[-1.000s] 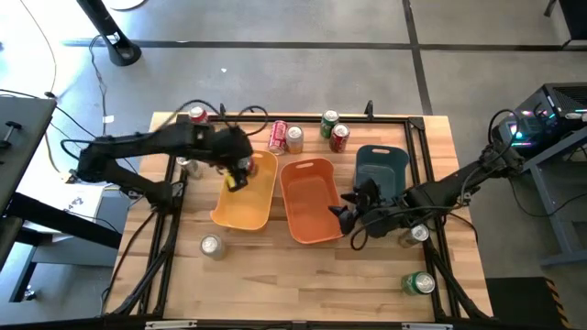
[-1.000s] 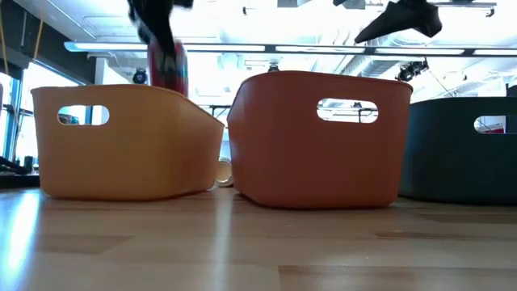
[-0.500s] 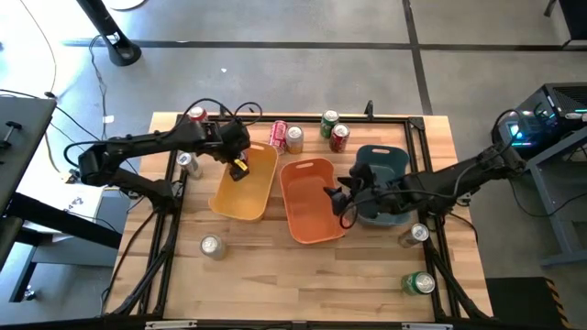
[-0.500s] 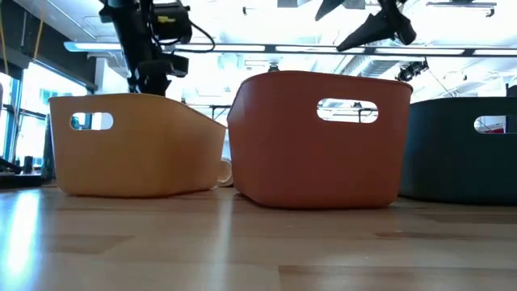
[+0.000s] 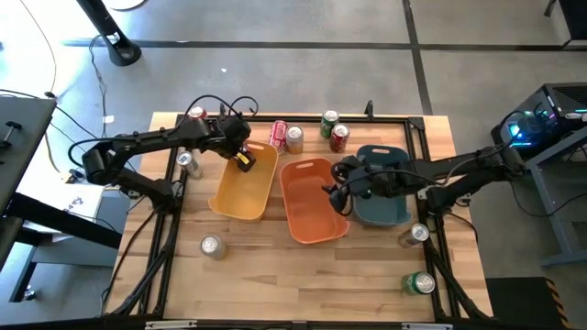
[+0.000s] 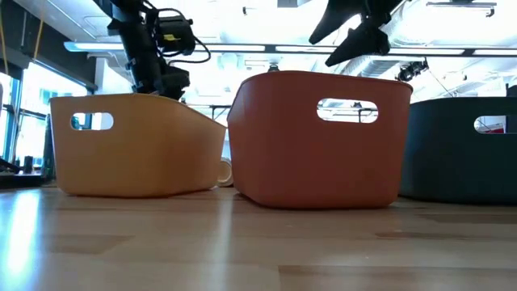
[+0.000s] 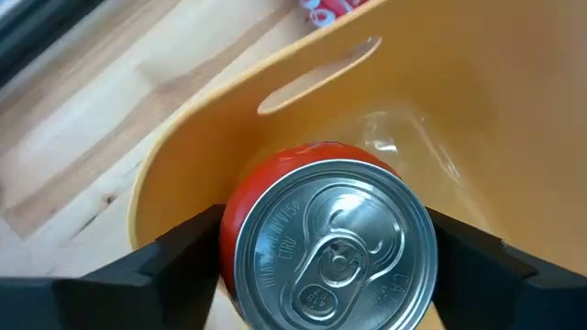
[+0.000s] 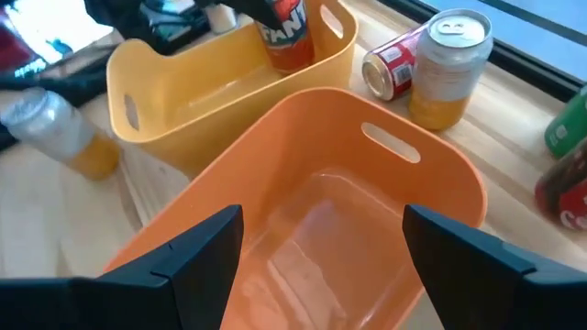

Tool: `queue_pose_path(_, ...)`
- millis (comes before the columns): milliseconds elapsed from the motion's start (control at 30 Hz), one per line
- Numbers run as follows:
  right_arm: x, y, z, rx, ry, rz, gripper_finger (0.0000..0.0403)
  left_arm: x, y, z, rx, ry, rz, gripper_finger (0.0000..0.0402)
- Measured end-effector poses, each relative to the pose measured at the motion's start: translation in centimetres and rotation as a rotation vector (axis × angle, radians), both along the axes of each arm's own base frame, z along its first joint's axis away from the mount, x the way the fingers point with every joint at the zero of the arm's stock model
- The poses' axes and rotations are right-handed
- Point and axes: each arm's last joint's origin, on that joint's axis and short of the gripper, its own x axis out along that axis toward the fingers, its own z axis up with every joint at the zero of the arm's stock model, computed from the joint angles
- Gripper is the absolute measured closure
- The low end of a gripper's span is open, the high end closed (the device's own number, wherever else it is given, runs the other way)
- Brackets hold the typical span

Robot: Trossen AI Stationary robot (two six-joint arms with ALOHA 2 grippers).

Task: Sort soda cans
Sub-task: Put the bottom orange soda can into the yellow bin, then put the orange soda can into the yellow bin

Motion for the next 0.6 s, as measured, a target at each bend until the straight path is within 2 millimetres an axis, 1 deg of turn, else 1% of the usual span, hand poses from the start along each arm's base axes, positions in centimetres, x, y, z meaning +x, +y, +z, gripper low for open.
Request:
queue_pose_path(100,0.1,-0.6,0.0,-0.003,0.009,0.006,0.0107,0.2,0.1,-0.1,-0.004,-0.014,0.018,0.0047)
queue_pose_path(167,0.1,-1.0,0.0,-0.002,0.010,-0.007,0.0107,0.2,0.0,0.0,-0.012,-0.017,0.007,0.0027)
queue_pose_path(267,0.1,-1.5,0.0,0.004,0.007,-0.028,0.0107,0.1,0.0,0.0,-0.025,-0.011,-0.026,0.0018)
queue_pose_path(333,0.2,-1.8,0.0,0.020,0.000,-0.050,0.0107,0.1,-0.1,0.4,-0.027,-0.002,-0.054,0.0016)
queue_pose_path(400,0.2,-2.0,0.0,0.034,-0.007,-0.071,0.0107,0.1,-0.1,1.6,-0.006,-0.015,-0.087,0.0015)
queue_pose_path(433,0.2,-2.1,0.0,0.038,-0.010,-0.078,0.0107,0.1,-0.1,2.6,0.012,-0.032,-0.106,0.0014)
queue_pose_path(600,0.4,-2.6,0.2,0.084,-0.061,-0.133,0.0107,-0.4,0.0,8.4,0.144,-0.142,-0.176,0.0013)
